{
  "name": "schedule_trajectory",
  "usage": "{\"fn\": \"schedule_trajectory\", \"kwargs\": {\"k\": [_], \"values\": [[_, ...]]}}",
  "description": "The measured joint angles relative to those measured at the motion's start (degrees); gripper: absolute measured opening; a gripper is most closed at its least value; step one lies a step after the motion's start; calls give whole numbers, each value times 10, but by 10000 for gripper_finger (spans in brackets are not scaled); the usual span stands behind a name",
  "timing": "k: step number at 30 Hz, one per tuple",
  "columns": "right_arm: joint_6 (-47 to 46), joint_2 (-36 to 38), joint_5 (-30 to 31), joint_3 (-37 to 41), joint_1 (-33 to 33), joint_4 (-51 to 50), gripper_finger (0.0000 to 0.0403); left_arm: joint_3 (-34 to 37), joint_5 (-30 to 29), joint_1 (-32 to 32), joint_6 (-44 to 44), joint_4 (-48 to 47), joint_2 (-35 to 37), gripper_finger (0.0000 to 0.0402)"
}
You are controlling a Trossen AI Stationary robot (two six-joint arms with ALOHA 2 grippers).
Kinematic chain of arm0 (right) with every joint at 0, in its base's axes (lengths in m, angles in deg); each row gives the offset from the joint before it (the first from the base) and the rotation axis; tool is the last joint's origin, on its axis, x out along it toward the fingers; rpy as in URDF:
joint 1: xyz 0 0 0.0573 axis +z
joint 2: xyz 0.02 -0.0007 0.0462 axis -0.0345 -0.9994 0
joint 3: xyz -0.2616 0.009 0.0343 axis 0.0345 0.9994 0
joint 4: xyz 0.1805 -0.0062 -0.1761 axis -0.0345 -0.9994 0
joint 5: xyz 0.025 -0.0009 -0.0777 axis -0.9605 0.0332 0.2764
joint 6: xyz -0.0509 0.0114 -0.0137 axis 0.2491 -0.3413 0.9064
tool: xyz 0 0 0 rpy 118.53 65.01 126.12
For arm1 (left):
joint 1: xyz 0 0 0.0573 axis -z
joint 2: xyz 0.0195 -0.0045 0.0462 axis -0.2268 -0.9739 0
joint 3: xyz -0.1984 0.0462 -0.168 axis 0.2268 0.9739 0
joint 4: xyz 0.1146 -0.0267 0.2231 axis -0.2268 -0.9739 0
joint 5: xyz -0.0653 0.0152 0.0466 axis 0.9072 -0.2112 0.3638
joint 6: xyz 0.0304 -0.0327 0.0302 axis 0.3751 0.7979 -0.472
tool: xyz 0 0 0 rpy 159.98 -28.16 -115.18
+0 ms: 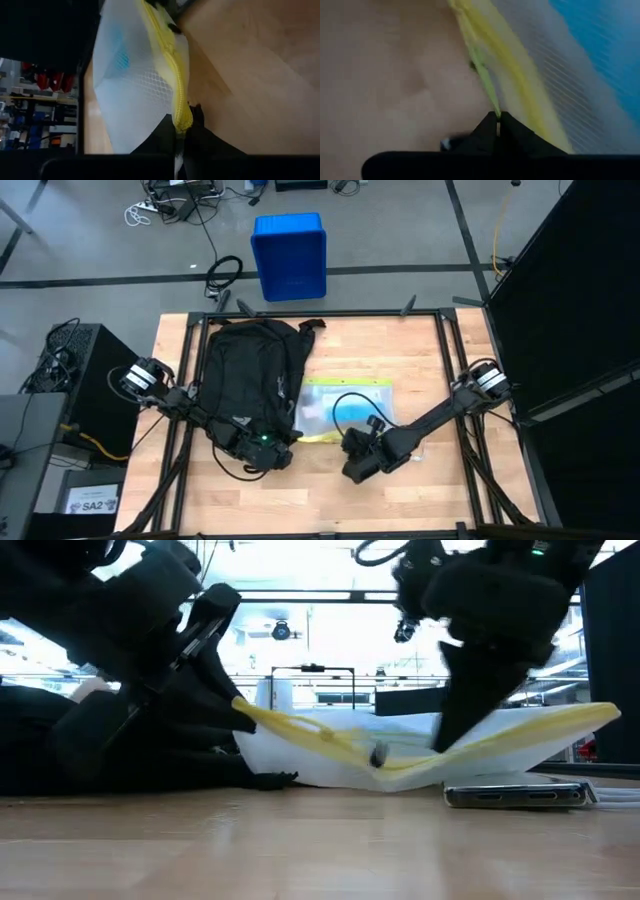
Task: Unpack backpack
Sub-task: Open the zip lock bag
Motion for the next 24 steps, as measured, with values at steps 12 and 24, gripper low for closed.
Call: {"fn": "schedule_trajectory", "kwargs": {"k": [12, 24], "values": [[-140, 54, 64, 0, 62, -115, 0, 1, -5, -2, 16, -8, 0, 0], [101, 10, 78, 1, 9, 146, 79, -56, -7, -1, 16, 1, -1, 0]]}}
